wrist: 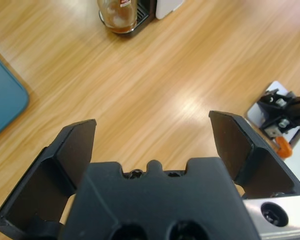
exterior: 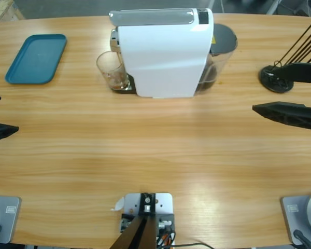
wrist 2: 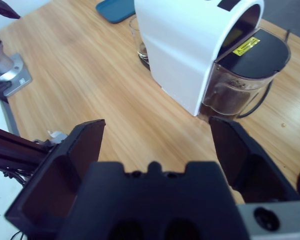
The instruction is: Pour coffee
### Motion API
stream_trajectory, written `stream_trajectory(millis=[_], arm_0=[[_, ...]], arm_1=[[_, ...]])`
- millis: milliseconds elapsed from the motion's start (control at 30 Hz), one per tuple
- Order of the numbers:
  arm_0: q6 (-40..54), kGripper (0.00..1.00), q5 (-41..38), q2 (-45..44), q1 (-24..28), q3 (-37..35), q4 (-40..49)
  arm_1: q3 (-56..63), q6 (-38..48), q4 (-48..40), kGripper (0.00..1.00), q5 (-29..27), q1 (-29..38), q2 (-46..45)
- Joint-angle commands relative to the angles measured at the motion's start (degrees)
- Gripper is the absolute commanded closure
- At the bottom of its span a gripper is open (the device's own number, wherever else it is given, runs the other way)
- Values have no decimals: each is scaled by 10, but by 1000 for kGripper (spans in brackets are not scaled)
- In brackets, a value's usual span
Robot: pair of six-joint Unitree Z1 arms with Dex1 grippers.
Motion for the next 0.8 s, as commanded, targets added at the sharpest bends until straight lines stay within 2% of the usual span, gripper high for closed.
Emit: stream_trajectory(millis=[33,133,267,500,600,667,800], arm_0=[[2,18,-11,-20,-5,21,5],[1,23,-26,-37,-4,26,3],[-1,58,-27,-59,-4,38,-9],[-7,82,-30,-64,-4,39,-12],[-14,81,-28,-94,3,44,-7],[-14,69,-20,-98,15,43,14],[-18,62,-13,-98,16,58,-3]], arm_1=[[13,2,30,59,-37,6,-29],[10,-1,40,59,-49,6,-28],[-7,-2,99,55,-52,6,-37],[-7,3,102,46,-61,6,-25],[-15,8,119,23,-62,6,-55],[-44,1,177,4,-69,6,-60],[-44,-7,176,9,-98,6,-64]])
